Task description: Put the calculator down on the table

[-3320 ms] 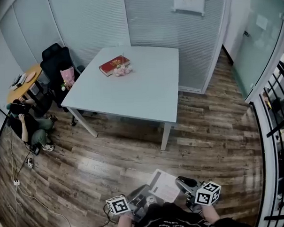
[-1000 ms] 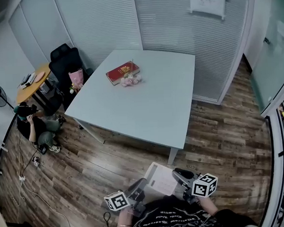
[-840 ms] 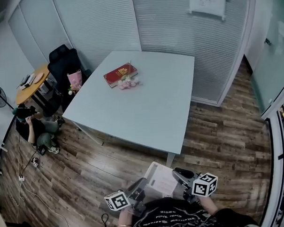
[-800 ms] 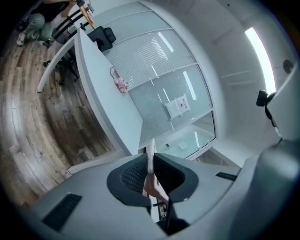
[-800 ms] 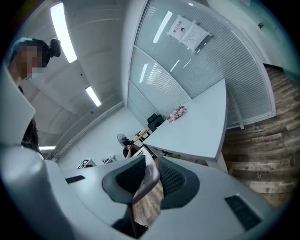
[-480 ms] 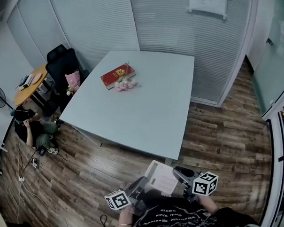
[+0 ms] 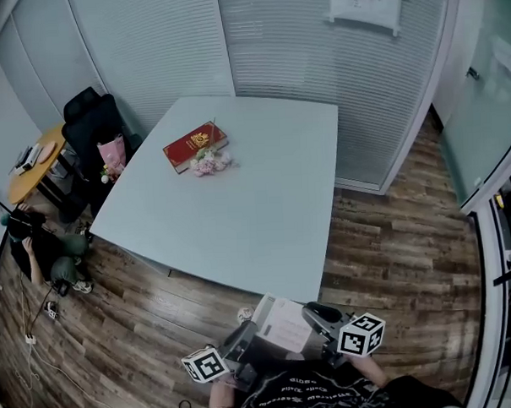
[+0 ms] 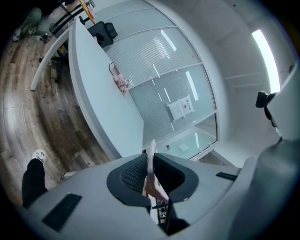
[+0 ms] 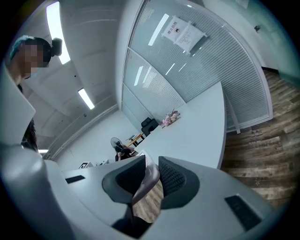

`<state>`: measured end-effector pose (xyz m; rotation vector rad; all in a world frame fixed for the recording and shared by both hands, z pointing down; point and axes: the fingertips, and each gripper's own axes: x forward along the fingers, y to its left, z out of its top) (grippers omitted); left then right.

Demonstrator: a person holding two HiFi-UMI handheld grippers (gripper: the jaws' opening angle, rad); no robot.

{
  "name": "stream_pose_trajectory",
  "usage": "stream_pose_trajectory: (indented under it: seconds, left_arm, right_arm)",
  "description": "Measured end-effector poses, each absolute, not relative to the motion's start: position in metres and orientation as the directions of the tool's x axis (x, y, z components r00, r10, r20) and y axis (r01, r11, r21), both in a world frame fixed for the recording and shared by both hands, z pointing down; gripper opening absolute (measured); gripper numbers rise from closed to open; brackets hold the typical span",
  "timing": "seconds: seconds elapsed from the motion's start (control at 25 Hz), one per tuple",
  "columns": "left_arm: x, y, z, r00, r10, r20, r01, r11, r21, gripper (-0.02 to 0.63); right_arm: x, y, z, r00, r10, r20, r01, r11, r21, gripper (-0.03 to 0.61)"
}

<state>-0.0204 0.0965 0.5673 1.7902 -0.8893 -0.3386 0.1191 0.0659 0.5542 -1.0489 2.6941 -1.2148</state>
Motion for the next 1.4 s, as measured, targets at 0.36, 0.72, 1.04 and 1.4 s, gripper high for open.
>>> stream_pose_trajectory:
  seconds: [0.36, 0.72, 1.04, 1.4]
  left_arm:
    - [-0.045, -0.012, 0.562, 0.767, -0.618, 0.173, -0.395, -0.242, 0.886, 0.055]
    - [-0.088, -0.099, 0.565, 0.832, -0.532, 0.158, -0.348, -0.277, 0.896, 0.055]
    - [-0.115, -0.147, 0.572, 0.864, -0.464, 0.194, -0.358, -0.297, 0.885, 0.054]
    - [-0.111, -0.194, 0.566, 0.877, -0.433, 0.209, -0.375, -0.344, 0.861, 0.055]
  right_arm:
    - [0.096, -0.017, 0.564, -0.694, -0.656, 0.295, -0.627, 0.351, -0.695, 0.092]
    - [0.052, -0.088, 0.563, -0.620, -0.704, 0.348, -0.690, 0.277, -0.669, 0.094]
    - [0.022, -0.126, 0.576, -0.571, -0.739, 0.357, -0.707, 0.222, -0.672, 0.095]
    - [0.026, -0.169, 0.570, -0.527, -0.766, 0.368, -0.747, 0.211, -0.631, 0.098]
